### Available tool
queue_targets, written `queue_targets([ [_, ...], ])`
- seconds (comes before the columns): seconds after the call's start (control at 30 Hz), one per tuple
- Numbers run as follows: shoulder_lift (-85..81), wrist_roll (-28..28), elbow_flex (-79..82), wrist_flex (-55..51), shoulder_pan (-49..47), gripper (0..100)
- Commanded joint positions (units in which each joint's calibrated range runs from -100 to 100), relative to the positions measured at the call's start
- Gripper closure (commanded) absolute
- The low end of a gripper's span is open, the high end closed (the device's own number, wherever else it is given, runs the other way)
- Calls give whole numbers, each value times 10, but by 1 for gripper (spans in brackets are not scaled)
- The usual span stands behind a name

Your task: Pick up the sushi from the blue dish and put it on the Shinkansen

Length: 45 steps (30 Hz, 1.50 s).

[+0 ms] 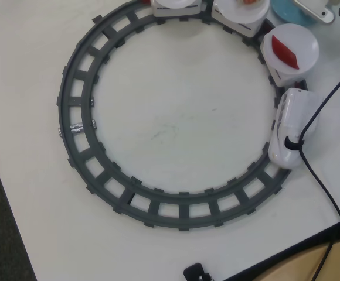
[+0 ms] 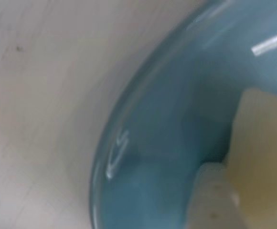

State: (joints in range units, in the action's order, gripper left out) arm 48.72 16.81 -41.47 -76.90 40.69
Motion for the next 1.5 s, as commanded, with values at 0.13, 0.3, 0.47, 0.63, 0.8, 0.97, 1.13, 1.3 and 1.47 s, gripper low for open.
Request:
queue_targets([
  [0.13,-23,-3,-9,-3,31,98],
  [0.3,-127,-39,-9,-39,66,98],
  [0.47,-270,-39,12,-114,69,98],
  [0.63,-437,-40,111,-121,55,98],
  [0.8,-589,-40,247,-120,2,98],
  [0.97,-710,-40,364,-119,-98,98],
  [1.13,-797,-41,420,-120,-175,98],
  [1.3,-822,-41,465,-105,-213,98],
  [1.47,-822,-41,559,10,-213,98],
])
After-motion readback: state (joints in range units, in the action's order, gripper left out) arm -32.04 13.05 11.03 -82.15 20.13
